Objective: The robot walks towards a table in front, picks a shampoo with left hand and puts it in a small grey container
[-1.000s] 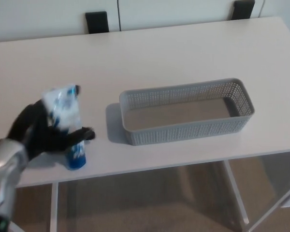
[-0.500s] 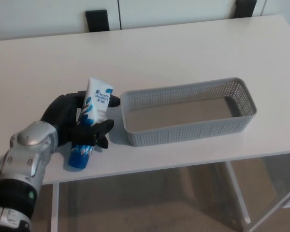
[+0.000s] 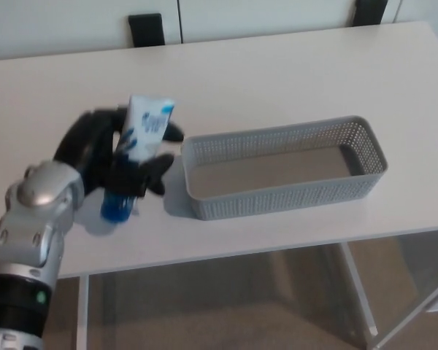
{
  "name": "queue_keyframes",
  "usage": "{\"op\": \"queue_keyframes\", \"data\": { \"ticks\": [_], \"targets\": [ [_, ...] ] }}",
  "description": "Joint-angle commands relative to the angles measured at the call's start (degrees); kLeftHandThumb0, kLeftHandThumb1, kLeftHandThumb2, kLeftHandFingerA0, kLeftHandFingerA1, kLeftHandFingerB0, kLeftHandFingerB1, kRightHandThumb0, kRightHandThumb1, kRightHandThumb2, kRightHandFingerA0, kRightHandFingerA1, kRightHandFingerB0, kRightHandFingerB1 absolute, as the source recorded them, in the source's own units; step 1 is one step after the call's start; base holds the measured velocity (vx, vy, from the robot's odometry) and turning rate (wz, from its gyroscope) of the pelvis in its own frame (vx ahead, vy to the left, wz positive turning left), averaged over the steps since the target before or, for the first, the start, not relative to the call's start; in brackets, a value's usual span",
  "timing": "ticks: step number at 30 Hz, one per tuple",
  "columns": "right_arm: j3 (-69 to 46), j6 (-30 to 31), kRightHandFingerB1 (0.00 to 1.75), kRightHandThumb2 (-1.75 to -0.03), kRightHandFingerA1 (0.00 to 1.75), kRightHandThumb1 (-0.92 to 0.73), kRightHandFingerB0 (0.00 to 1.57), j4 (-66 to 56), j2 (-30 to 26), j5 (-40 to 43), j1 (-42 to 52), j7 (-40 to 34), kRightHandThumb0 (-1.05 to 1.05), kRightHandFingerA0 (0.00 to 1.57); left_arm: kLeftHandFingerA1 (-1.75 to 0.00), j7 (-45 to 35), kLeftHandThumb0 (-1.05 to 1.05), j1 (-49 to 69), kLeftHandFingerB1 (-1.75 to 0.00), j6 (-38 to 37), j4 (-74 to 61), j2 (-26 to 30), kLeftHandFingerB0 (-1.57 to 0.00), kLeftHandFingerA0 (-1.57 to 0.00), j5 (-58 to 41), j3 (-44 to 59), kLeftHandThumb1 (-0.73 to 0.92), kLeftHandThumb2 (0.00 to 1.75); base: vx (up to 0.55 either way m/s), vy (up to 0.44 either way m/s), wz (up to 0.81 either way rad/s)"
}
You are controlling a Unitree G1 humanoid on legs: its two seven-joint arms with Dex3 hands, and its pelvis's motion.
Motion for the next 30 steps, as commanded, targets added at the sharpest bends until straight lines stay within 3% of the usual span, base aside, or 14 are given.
{"op": "queue_keyframes", "data": {
  "ticks": [1,2,4,6,7,11,12,13,15,19,25,28,29,30],
  "targets": [
    [-0.1,1.3,0.41,-0.59,0.48,-0.67,0.57,0.9,-0.9,0.3,-0.1,-0.1,-0.30,0.76,-1.22,6.3,-0.30,0.4,-1.04,2.9,-18.9,0.7,-1.04,-1.33,8.2,-3.9,0.52,1.08,0.00,0.000,0.00],
    [0.1,1.6,0.41,-0.59,0.47,-0.67,0.57,0.8,-1.0,0.1,-0.1,0.0,-0.30,0.76,-1.22,6.8,-0.19,-0.8,-0.98,3.1,-24.4,0.7,-0.92,-1.25,11.9,-7.0,0.56,1.07,0.00,0.000,0.00],
    [0.3,1.5,0.41,-0.59,0.47,-0.67,0.57,0.7,-1.2,-0.1,-0.1,0.0,-0.31,0.74,-1.43,6.8,-0.15,-2.8,-1.06,4.6,-28.2,0.2,-0.81,-0.97,14.5,-10.1,0.78,0.65,0.00,0.000,0.00],
    [0.3,1.4,0.41,-0.59,0.47,-0.67,0.57,0.5,-1.3,-0.1,0.1,0.1,-0.31,0.75,-1.43,6.8,-0.17,-5.1,-1.04,5.4,-29.6,0.1,-0.79,-0.89,18.0,-13.5,0.79,0.63,0.00,0.000,0.00],
    [0.6,1.2,0.42,-0.60,0.48,-0.67,0.58,0.4,-1.2,-0.4,0.3,-0.1,-0.30,0.77,-1.15,6.4,-0.10,-7.5,-0.96,5.8,-29.5,-1.4,-0.82,-0.93,19.9,-17.3,0.77,0.63,0.00,0.000,0.00],
    [0.3,0.9,0.42,-0.59,0.48,-0.66,0.58,0.6,-1.0,-0.1,0.4,0.2,-0.29,0.78,-1.31,6.6,-0.14,-11.4,-0.97,8.2,-27.9,-3.6,-0.79,-0.88,24.2,-23.9,0.75,0.64,0.00,0.000,0.00],
    [0.6,0.9,0.42,-0.59,0.48,-0.67,0.58,0.6,-1.0,-0.3,0.5,0.3,-0.29,0.77,-1.55,6.9,-0.24,-13.5,-1.15,9.6,-25.3,-5.6,-0.74,-0.81,26.9,-27.8,0.78,0.64,0.00,0.000,0.00],
    [0.6,1.0,0.42,-0.59,0.48,-0.67,0.58,0.6,-1.0,-0.3,0.6,0.5,-0.29,0.77,-1.63,6.5,-0.26,-14.7,-1.07,10.2,-24.1,-6.0,-0.76,-0.77,28.1,-29.9,0.78,0.63,0.00,0.000,0.00],
    [0.5,1.6,0.41,-0.59,0.47,-0.66,0.58,0.6,-1.1,-0.1,0.5,0.5,-0.30,0.77,-1.67,6.5,-0.28,-16.5,-1.23,10.5,-21.6,-6.9,-0.70,-0.77,30.2,-32.9,0.77,0.65,0.00,0.000,0.00],
    [1.2,0.3,0.42,-0.59,0.48,-0.66,0.58,-0.3,-1.4,-0.7,0.8,0.3,-0.28,0.77,-1.65,10.2,-0.25,-21.0,-1.22,8.1,-9.3,-11.8,-0.71,-0.79,33.4,-38.7,0.79,0.66,0.00,0.000,0.00],
    [2.1,0.9,0.41,-0.59,0.46,-0.68,0.58,0.6,-0.8,-1.2,0.0,-0.2,-0.30,0.74,-1.65,15.5,-0.19,-22.4,-0.93,3.6,3.3,-16.0,-0.80,-0.80,33.4,-41.0,0.73,0.63,0.00,0.000,0.00],
    [2.2,0.8,0.41,-0.59,0.47,-0.68,0.58,0.8,-0.5,-1.2,-0.2,-0.6,-0.29,0.76,-1.67,15.0,-0.23,-23.2,-0.99,3.3,6.8,-16.2,-0.71,-0.79,33.4,-41.4,0.74,0.63,0.00,0.000,0.00],
    [2.2,0.8,0.41,-0.59,0.47,-0.67,0.58,0.9,-0.5,-1.2,-0.2,-0.5,-0.29,0.74,-1.69,15.4,-0.21,-23.3,-1.44,3.1,8.6,-16.2,-0.59,-0.78,33.8,-41.7,0.69,0.67,0.00,0.000,0.00],
    [2.4,0.9,0.41,-0.59,0.47,-0.68,0.58,1.0,-0.5,-1.2,-0.2,-0.5,-0.29,0.74,-1.72,15.8,-0.21,-23.5,-1.44,3.2,10.2,-16.3,-0.59,-0.94,34.2,-42.0,0.70,0.67,0.00,0.000,0.00]
  ]
}}
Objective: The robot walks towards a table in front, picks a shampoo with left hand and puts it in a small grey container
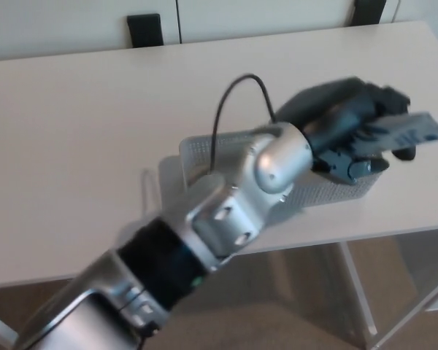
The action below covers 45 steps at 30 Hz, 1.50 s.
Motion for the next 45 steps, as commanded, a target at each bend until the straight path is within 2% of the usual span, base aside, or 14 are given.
{"op": "queue_keyframes", "data": {
  "ticks": [1,2,5,7,8,12,15,18,19,20,21,24,41,45],
  "targets": [
    [0.7,0.7,0.41,-0.60,0.47,-0.67,0.57,0.8,-0.5,-0.5,-0.1,-0.5,-0.30,0.72,-1.75,5.9,-0.27,-3.1,-1.55,-1.3,8.8,-0.9,-0.57,-0.79,8.3,-2.0,0.72,0.64,0.00,0.000,0.00],
    [0.8,0.7,0.41,-0.60,0.47,-0.69,0.58,0.8,-0.5,-0.5,-0.2,-0.3,-0.28,0.73,-1.63,5.8,-0.33,-3.6,-0.84,-0.8,10.4,-0.7,-0.56,-0.74,8.6,-1.8,0.74,0.64,0.00,0.000,0.00],
    [0.9,0.4,0.41,-0.60,0.47,-0.69,0.57,0.4,-0.5,-0.2,0.0,0.1,-0.29,0.73,-1.56,4.3,-0.28,-5.2,-0.66,0.4,13.3,0.0,-0.54,-0.73,9.4,-1.3,0.71,0.64,0.00,0.000,0.00],
    [1.6,0.3,0.42,-0.60,0.48,-0.69,0.57,-0.1,-0.7,-0.7,0.1,0.0,-0.29,0.73,-1.47,4.3,-0.22,-5.6,-0.59,-0.6,14.0,0.8,-0.59,-0.76,9.6,-0.4,0.69,0.60,0.00,0.000,0.00],
    [1.7,0.4,0.41,-0.60,0.48,-0.69,0.57,0.0,-0.6,-0.8,-0.1,-0.1,-0.28,0.74,-1.13,4.2,-0.20,-6.2,-0.51,-1.2,14.8,1.3,-0.62,-0.74,9.8,-0.1,0.70,0.61,0.00,0.000,0.00],
    [2.3,0.8,0.40,-0.60,0.46,-0.69,0.57,0.6,-0.6,-1.1,-0.4,-0.2,-0.30,0.72,-1.13,7.7,-0.33,-6.2,-0.47,-4.4,16.7,2.2,-0.61,-0.78,10.0,2.3,0.80,0.64,0.00,0.000,0.00],
    [2.8,0.8,0.40,-0.60,0.46,-0.69,0.56,0.5,-0.5,-1.3,-0.3,-0.8,-0.29,0.70,-1.50,8.1,-0.34,-5.6,-0.62,-5.2,16.1,2.7,-0.65,-0.77,9.8,4.1,0.77,0.67,0.00,0.000,0.00],
    [3.7,0.5,0.41,-0.60,0.47,-0.68,0.56,0.4,-0.9,-2.0,0.1,-0.8,-0.29,0.70,-1.38,7.7,-0.32,-4.9,-0.55,-3.7,14.9,2.6,-0.68,-0.79,10.1,5.3,0.81,0.63,0.00,0.000,0.00],
    [3.9,0.3,0.41,-0.60,0.47,-0.68,0.57,0.2,-0.9,-2.0,0.2,-0.6,-0.30,0.71,-0.96,7.7,-0.44,-5.3,-0.49,-0.8,13.7,2.5,-0.58,-0.75,11.2,5.3,0.76,0.63,0.00,0.000,0.00],
    [4.3,-0.1,0.41,-0.60,0.47,-0.69,0.58,0.0,-0.9,-2.3,0.4,-0.7,-0.29,0.71,-0.50,3.2,-0.70,-6.1,-0.40,2.2,12.6,3.2,-0.12,-0.22,12.1,4.1,0.56,0.89,0.00,0.000,0.00],
    [4.5,-0.2,0.41,-0.59,0.47,-0.68,0.58,-0.1,-1.0,-2.4,0.2,-0.9,-0.30,0.72,-0.17,0.8,-0.80,-6.7,-0.17,3.7,12.0,3.7,-0.06,-0.02,12.6,3.5,0.51,0.89,0.00,0.000,0.00],
    [5.0,0.2,0.41,-0.59,0.46,-0.68,0.57,-0.1,-1.1,-2.7,-0.8,-0.6,-0.29,0.70,0.00,-0.2,-0.87,-6.3,0.00,4.6,11.1,4.5,0.00,0.00,12.9,3.5,0.49,0.89,0.00,0.000,0.00],
    [6.2,1.5,0.40,-0.60,0.47,-0.70,0.56,0.3,-0.1,-3.0,-1.7,-0.9,-0.30,0.68,0.00,-4.8,-1.03,-2.8,-0.08,5.3,6.3,7.9,0.00,0.00,12.5,5.8,0.65,0.61,0.00,0.000,0.00],
    [6.0,1.1,0.40,-0.60,0.46,-0.70,0.56,-0.1,0.2,-2.7,-1.6,-0.8,-0.31,0.68,0.00,-8.6,-0.88,-0.8,-0.02,6.1,-10.0,13.3,0.00,0.00,12.8,9.0,0.49,0.91,0.00,0.000,0.00]
  ]
}}
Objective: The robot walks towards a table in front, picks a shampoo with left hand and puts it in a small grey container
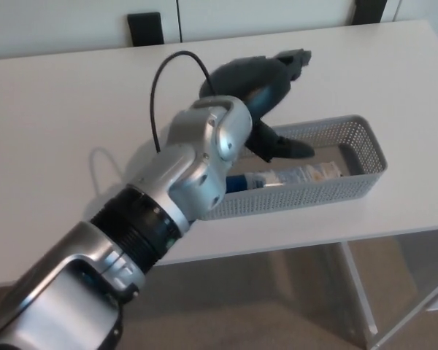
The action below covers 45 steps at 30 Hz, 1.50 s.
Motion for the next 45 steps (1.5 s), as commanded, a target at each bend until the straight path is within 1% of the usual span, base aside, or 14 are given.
{"op": "queue_keyframes", "data": {
  "ticks": [1,10,11,15,16,18,21,24,25,26,29,36,37,45],
  "targets": [
    [-0.3,0.0,0.40,-0.60,0.46,-0.70,0.56,-0.3,-0.2,0.1,0.1,-0.4,-0.31,0.68,0.00,-5.7,-0.88,2.6,-0.02,1.8,-17.3,6.1,0.00,0.00,1.3,3.8,0.49,0.91,0.00,0.000,0.00],
    [-0.7,0.0,0.41,-0.60,0.48,-0.70,0.56,-0.2,-1.5,0.3,-0.5,0.4,-0.29,0.72,-0.22,-16.3,-0.59,15.6,-0.38,-2.1,-61.1,18.9,-0.10,-0.07,-12.9,24.6,0.38,0.70,0.00,0.000,0.00],
    [-1.1,0.2,0.42,-0.60,0.49,-0.69,0.59,-0.2,-1.7,0.8,-0.4,0.8,-0.29,0.75,-0.50,-18.9,-0.31,20.9,-0.46,-2.7,-69.0,20.5,0.00,-0.01,-18.0,30.5,0.27,0.85,0.00,0.000,0.00],
    [-2.0,0.0,0.42,-0.61,0.48,-0.70,0.59,0.1,-1.8,1.6,0.4,1.2,-0.29,0.74,-0.30,-21.7,-0.53,32.6,-0.30,-4.6,-80.2,20.5,-0.22,-0.17,-27.9,41.2,0.50,0.55,0.00,0.000,0.00],
    [-2.0,0.1,0.41,-0.60,0.47,-0.70,0.59,0.1,-1.9,1.5,0.6,1.1,-0.29,0.74,-0.52,-21.7,-0.29,36.5,-0.50,-6.4,-82.0,19.7,-0.08,-0.08,-30.9,43.9,0.30,0.88,0.00,0.000,0.00],
    [-1.9,0.4,0.41,-0.60,0.48,-0.70,0.59,0.6,-1.9,1.3,1.2,0.8,-0.27,0.73,-0.42,-22.7,-0.56,54.6,-0.40,-14.7,-84.0,18.7,-0.25,-0.19,-54.5,53.7,0.45,0.72,0.00,0.000,0.00],
    [-1.9,1.1,0.42,-0.61,0.48,-0.70,0.59,0.9,-1.9,1.1,1.1,0.4,-0.27,0.75,-0.45,-26.0,-0.64,69.0,-0.46,-20.2,-84.0,18.5,-0.33,-0.19,-66.0,57.0,0.49,0.82,0.00,0.000,0.00],
    [-2.1,0.6,0.42,-0.60,0.49,-0.68,0.58,1.0,-1.8,1.3,2.6,0.5,-0.29,0.77,-0.33,-37.5,-0.62,86.9,-0.34,-33.4,-77.5,10.0,-0.44,-0.32,-71.2,58.5,0.54,0.57,0.00,0.000,0.00],
    [-2.5,0.4,0.42,-0.60,0.49,-0.69,0.57,1.0,-1.5,1.8,3.1,0.6,-0.29,0.75,-0.42,-47.3,-0.64,92.6,-0.42,-34.1,-71.8,7.9,-0.28,-0.22,-75.5,62.3,0.42,0.75,0.00,0.000,0.00],
    [-2.8,0.6,0.42,-0.60,0.48,-0.68,0.57,1.0,-1.4,2.1,3.1,0.6,-0.30,0.75,-0.31,-49.9,-0.59,93.7,-0.32,-34.2,-70.1,7.4,-0.34,-0.28,-76.6,63.1,0.50,0.56,0.00,0.000,0.00],
    [-2.9,0.8,0.41,-0.60,0.47,-0.68,0.56,0.9,-1.0,2.2,3.3,0.3,-0.31,0.76,-0.32,-59.2,-0.52,95.4,-0.31,-28.1,-62.6,6.4,-0.32,-0.27,-80.2,64.5,0.42,0.54,0.00,0.000,0.00],
    [-3.4,1.4,0.42,-0.60,0.48,-0.68,0.57,1.5,0.3,2.6,2.7,0.2,-0.29,0.75,-0.35,-69.8,-0.53,91.8,-0.31,-12.1,-44.4,12.8,-0.33,-0.30,-76.2,65.8,0.41,0.53,0.00,0.000,0.00],
    [-3.4,1.3,0.41,-0.59,0.48,-0.68,0.56,1.5,0.3,2.6,3.5,0.2,-0.29,0.75,-0.46,-72.4,-0.57,90.4,-0.41,-11.5,-39.7,14.2,-0.28,-0.31,-74.4,65.3,0.36,0.72,0.00,0.000,0.00],
    [-3.6,1.6,0.41,-0.60,0.48,-0.68,0.56,1.4,0.7,2.8,2.8,0.5,-0.29,0.75,-0.44,-77.4,-0.47,81.0,-0.40,-20.6,-11.4,23.9,-0.58,-0.58,-59.0,60.8,0.42,0.53,0.00,0.000,0.00]
  ]
}}
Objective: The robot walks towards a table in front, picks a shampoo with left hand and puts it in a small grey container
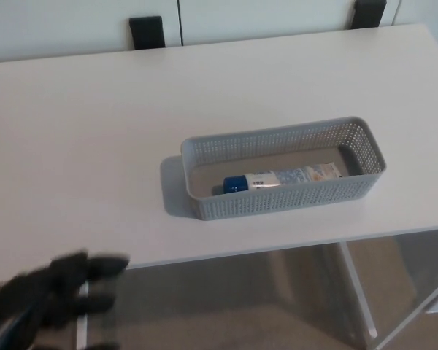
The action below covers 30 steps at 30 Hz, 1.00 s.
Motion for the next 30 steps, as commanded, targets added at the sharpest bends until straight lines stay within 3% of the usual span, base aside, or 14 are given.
{"op": "queue_keyframes", "data": {
  "ticks": [1,5,8,11,14,15,17,18,22,23,24,26,27,30],
  "targets": [
    [-2.9,1.7,0.41,-0.60,0.48,-0.68,0.56,1.4,0.2,2.7,1.6,0.6,-0.29,0.75,-0.44,-50.9,-0.47,7.4,-0.40,-17.5,35.8,11.9,-0.58,-0.58,-26.6,14.6,0.42,0.53,0.00,0.000,0.00],
    [-2.2,2.4,0.41,-0.60,0.47,-0.68,0.56,1.6,0.7,2.1,1.4,0.3,-0.30,0.76,-0.49,-34.3,-0.35,8.2,-0.46,-24.4,42.4,15.7,-0.50,-0.59,-12.9,9.4,0.39,0.62,0.00,0.000,0.00],
    [-2.3,2.1,0.41,-0.59,0.48,-0.68,0.57,1.6,0.4,2.2,2.0,0.3,-0.30,0.77,-0.49,-11.0,-0.49,8.1,-0.44,-28.5,43.0,16.8,-0.39,-0.49,4.0,0.6,0.42,0.71,0.00,0.000,0.00],
    [-2.0,2.1,0.41,-0.60,0.48,-0.67,0.56,1.1,0.2,1.8,1.1,-0.3,-0.30,0.77,-0.53,13.7,-0.31,-6.0,-0.36,-27.3,59.2,11.7,-0.28,-0.46,16.7,-9.8,0.61,0.58,0.00,0.000,0.00],
    [-1.4,2.0,0.41,-0.60,0.47,-0.68,0.56,1.1,0.0,1.1,0.1,0.3,-0.30,0.75,-0.85,16.6,-0.32,-13.9,-0.36,-22.2,68.4,8.2,-0.29,-0.61,13.0,-8.5,0.61,0.58,0.00,0.000,0.00],
    [-1.1,2.3,0.41,-0.59,0.47,-0.69,0.58,1.2,0.0,0.7,-0.7,0.2,-0.30,0.75,-0.79,19.5,-0.40,-17.5,-0.47,-19.9,72.0,6.9,-0.25,-0.57,11.4,-7.1,0.47,0.78,0.00,0.000,0.00],
    [-1.1,2.8,0.41,-0.60,0.47,-0.68,0.57,1.3,0.2,0.7,-2.1,0.1,-0.29,0.75,-0.78,24.6,-0.43,-22.2,-0.49,-16.7,76.0,5.1,-0.27,-0.55,8.3,-4.0,0.47,0.78,0.00,0.000,0.00],
    [-1.2,2.7,0.41,-0.59,0.47,-0.69,0.57,1.3,0.2,0.8,-2.2,0.1,-0.29,0.75,-1.13,27.4,-0.38,-23.9,-0.45,-16.1,77.7,4.2,-0.46,-0.63,7.1,-2.7,0.59,0.58,0.00,0.000,0.00],
    [-0.8,2.2,0.42,-0.60,0.48,-0.69,0.58,0.8,0.4,0.6,-2.6,-0.1,-0.30,0.75,-0.76,33.5,-0.47,-26.4,-0.52,-17.2,82.2,2.6,-0.77,-0.75,8.1,-3.7,0.62,0.59,0.00,0.000,0.00],
    [-0.8,2.3,0.42,-0.60,0.48,-0.69,0.58,0.7,0.5,0.5,-2.9,-0.1,-0.29,0.75,-0.71,34.9,-0.46,-26.6,-0.49,-17.5,83.5,2.0,-0.70,-0.73,9.0,-4.7,0.61,0.58,0.00,0.000,0.00],
    [-0.7,2.4,0.42,-0.60,0.48,-0.69,0.58,0.7,0.4,0.5,-3.1,-0.1,-0.29,0.75,-0.66,36.4,-0.50,-26.2,-0.56,-18.8,84.4,1.7,-0.46,-0.58,10.2,-6.0,0.48,0.84,0.00,0.000,0.00],
    [-0.9,2.6,0.41,-0.60,0.48,-0.69,0.57,0.8,0.4,0.7,-3.3,0.1,-0.30,0.73,-0.56,39.3,-0.52,-25.5,-0.45,-20.6,86.0,2.1,-0.53,-0.62,14.3,-10.4,0.62,0.59,0.00,0.000,0.00],
    [-1.2,2.8,0.41,-0.60,0.47,-0.69,0.57,0.8,0.3,1.1,-3.0,0.5,-0.29,0.73,-0.67,37.7,-0.48,-24.9,-0.57,-20.1,87.0,2.3,-0.43,-0.58,14.2,-11.0,0.50,0.84,0.00,0.000,0.00],
    [-1.1,2.1,0.42,-0.60,0.48,-0.69,0.58,0.6,-0.2,0.9,-2.1,0.8,-0.29,0.74,-0.65,37.0,-0.49,-23.8,-0.54,-22.4,88.6,3.1,-0.42,-0.58,15.0,-13.0,0.51,0.86,0.00,0.000,0.00]
  ]
}}
